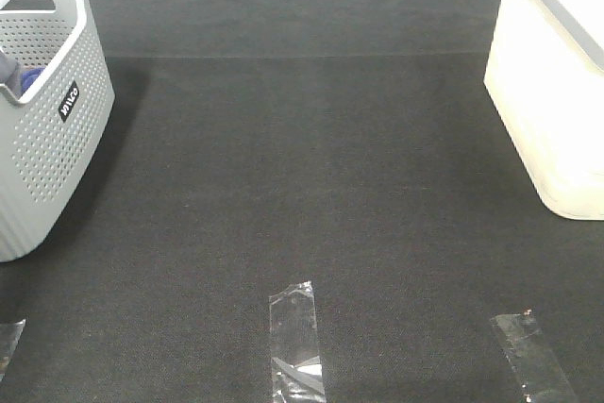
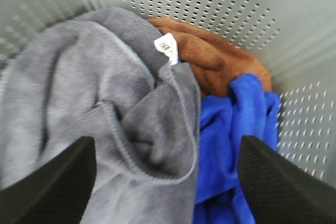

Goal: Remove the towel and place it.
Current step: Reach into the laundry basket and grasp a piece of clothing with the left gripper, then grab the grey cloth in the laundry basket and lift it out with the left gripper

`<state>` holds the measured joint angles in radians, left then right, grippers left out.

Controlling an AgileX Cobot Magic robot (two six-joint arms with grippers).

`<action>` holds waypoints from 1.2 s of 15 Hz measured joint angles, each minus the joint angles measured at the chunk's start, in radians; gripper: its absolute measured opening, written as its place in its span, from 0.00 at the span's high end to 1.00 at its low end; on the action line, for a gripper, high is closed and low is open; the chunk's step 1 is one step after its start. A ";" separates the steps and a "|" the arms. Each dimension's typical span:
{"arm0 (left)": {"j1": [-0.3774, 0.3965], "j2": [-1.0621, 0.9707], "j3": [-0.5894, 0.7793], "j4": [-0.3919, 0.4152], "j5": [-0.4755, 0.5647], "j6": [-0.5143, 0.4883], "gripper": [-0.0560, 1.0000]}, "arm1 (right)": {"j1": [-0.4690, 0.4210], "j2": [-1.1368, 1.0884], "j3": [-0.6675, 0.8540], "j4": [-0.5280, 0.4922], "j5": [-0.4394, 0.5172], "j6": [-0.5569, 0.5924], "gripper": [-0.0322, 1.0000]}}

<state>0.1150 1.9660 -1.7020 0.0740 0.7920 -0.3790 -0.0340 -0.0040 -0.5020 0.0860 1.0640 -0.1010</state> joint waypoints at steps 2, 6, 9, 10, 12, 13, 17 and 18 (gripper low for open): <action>0.028 0.063 -0.048 -0.100 0.000 0.021 0.27 | 0.000 0.000 0.000 0.000 0.000 0.000 0.28; 0.041 0.162 -0.153 -0.190 0.010 0.051 0.27 | 0.000 0.000 0.000 0.000 0.000 0.000 0.28; 0.041 0.231 -0.235 -0.210 0.047 0.053 0.29 | 0.000 0.000 0.000 0.000 0.000 0.000 0.28; 0.041 0.256 -0.262 -0.223 0.047 0.053 0.30 | 0.000 0.000 0.000 0.000 0.000 0.000 0.28; 0.041 0.295 -0.301 -0.230 0.051 0.053 0.33 | 0.000 0.000 0.000 0.000 0.000 0.000 0.28; 0.041 0.311 -0.316 -0.230 0.054 0.053 0.33 | 0.000 0.000 0.000 0.000 0.000 0.000 0.28; 0.041 0.345 -0.324 -0.237 0.100 0.064 0.37 | 0.000 0.000 0.000 0.000 0.000 0.000 0.28; 0.041 0.347 -0.324 -0.237 0.104 0.077 0.40 | 0.000 0.000 0.000 0.000 0.000 0.000 0.28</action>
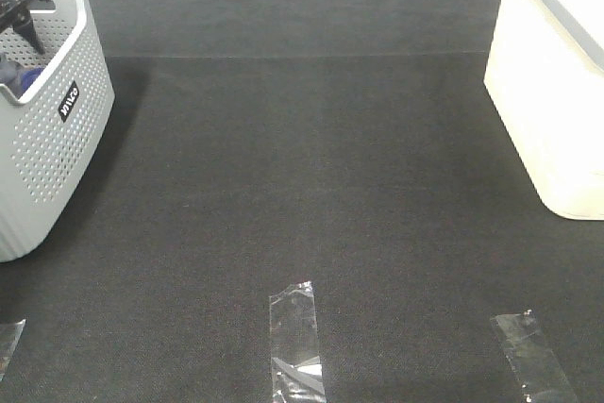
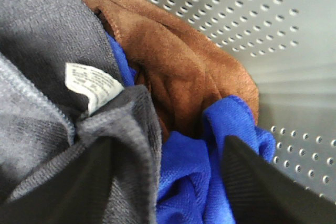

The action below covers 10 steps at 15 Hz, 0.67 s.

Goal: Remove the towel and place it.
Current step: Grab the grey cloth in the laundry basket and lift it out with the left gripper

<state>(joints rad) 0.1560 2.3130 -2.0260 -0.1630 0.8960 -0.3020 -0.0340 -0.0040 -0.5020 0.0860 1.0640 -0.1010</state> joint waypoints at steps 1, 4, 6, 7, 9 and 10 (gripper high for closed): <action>0.000 0.000 0.000 0.000 0.001 0.009 0.45 | 0.000 0.000 0.000 0.000 0.000 0.000 0.28; 0.001 0.000 -0.009 0.000 0.005 0.016 0.79 | 0.000 0.000 0.000 0.000 0.000 0.000 0.28; 0.000 0.000 -0.010 0.000 0.005 0.034 0.90 | 0.000 0.000 0.000 0.000 0.000 0.000 0.28; 0.000 0.000 -0.010 0.000 0.005 0.058 0.94 | 0.000 0.000 0.000 0.000 0.000 0.000 0.28; 0.000 -0.009 -0.010 0.000 0.006 0.090 0.95 | 0.000 0.000 0.000 0.000 0.000 0.000 0.28; 0.000 -0.020 -0.010 0.000 0.006 0.112 0.95 | 0.000 0.000 0.000 0.000 0.000 0.000 0.28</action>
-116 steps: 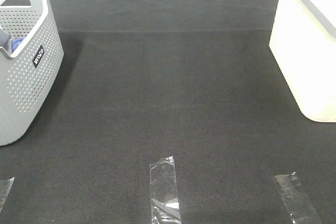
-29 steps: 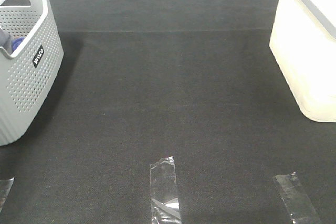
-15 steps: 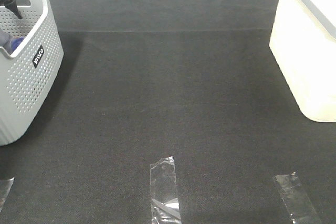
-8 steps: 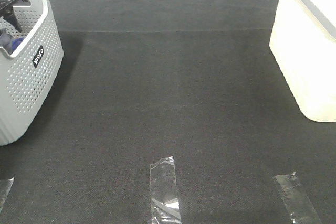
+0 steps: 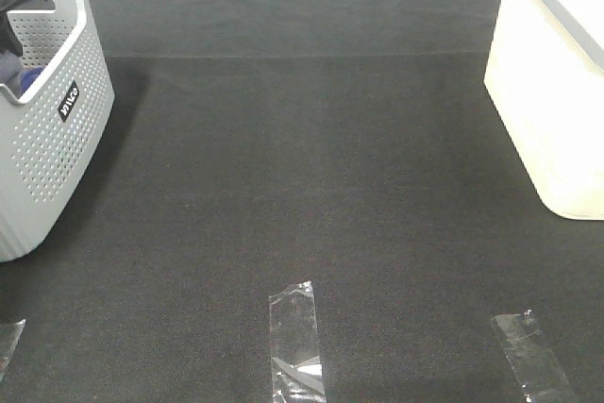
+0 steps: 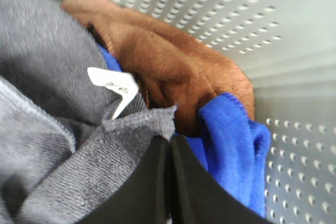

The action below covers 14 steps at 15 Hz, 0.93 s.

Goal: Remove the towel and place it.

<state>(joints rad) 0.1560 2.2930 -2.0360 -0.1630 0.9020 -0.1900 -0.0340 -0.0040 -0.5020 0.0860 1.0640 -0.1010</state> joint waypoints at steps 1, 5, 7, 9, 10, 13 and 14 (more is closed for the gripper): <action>0.000 -0.016 0.000 0.000 0.000 0.021 0.95 | 0.000 0.000 0.000 0.000 0.000 0.000 0.28; 0.000 -0.125 0.000 -0.006 0.005 0.099 0.95 | 0.000 0.000 0.000 0.000 0.000 0.000 0.28; 0.000 -0.183 0.000 -0.051 0.029 0.155 0.95 | 0.000 0.000 0.000 0.000 0.000 0.000 0.28; 0.000 -0.255 0.000 -0.134 0.061 0.246 0.95 | 0.000 0.000 0.000 0.000 0.000 0.000 0.28; 0.000 -0.293 0.000 -0.183 0.070 0.294 0.95 | 0.000 0.000 0.000 0.000 0.000 0.000 0.28; 0.000 -0.427 0.000 -0.374 0.071 0.463 0.95 | 0.000 0.000 0.000 0.000 0.000 0.000 0.28; 0.000 -0.488 0.000 -0.506 0.071 0.552 0.95 | 0.000 0.000 0.000 0.000 0.000 0.000 0.28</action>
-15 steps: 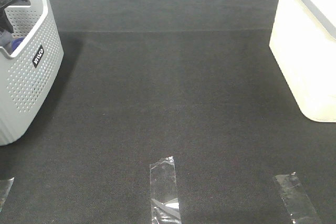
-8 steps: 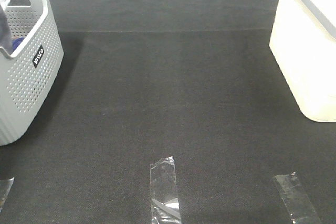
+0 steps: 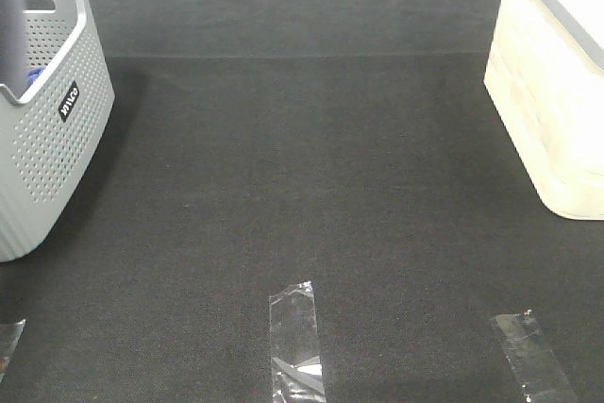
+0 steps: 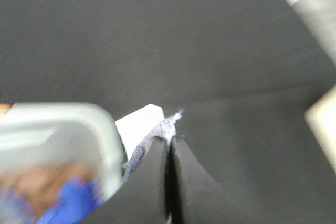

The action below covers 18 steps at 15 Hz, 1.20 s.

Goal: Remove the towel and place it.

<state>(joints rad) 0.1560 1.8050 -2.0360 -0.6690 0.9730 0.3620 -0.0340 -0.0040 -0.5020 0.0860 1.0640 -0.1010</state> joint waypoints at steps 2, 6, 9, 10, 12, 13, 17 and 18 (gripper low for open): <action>0.000 -0.069 0.000 -0.190 0.014 0.117 0.95 | 0.000 0.000 0.000 0.000 0.000 0.000 0.28; -0.067 -0.112 0.000 -0.424 0.138 0.251 0.95 | 0.000 0.000 0.000 0.000 0.000 0.000 0.28; -0.150 -0.112 0.000 -0.432 0.217 0.270 0.95 | 0.000 0.000 0.000 0.000 0.000 0.000 0.28; -0.191 -0.112 0.000 -0.432 0.232 0.282 0.95 | 0.000 0.000 0.000 0.000 0.000 0.000 0.28; -0.299 -0.112 0.000 -0.415 0.238 0.285 0.95 | 0.000 0.003 0.000 0.006 0.000 0.000 0.28; -0.334 -0.112 0.000 -0.408 0.238 0.285 0.95 | 0.000 0.016 0.000 0.022 0.000 0.000 0.28; -0.449 -0.112 0.000 -0.361 0.241 0.285 0.95 | 0.000 0.151 0.000 0.157 -0.010 -0.046 0.28; -0.470 -0.112 0.000 -0.336 0.242 0.285 0.95 | 0.000 0.189 -0.002 0.208 -0.020 -0.101 0.28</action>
<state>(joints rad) -0.3140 1.6930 -2.0360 -1.0050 1.2150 0.6470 -0.0340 0.1850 -0.5040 0.2940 1.0440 -0.2020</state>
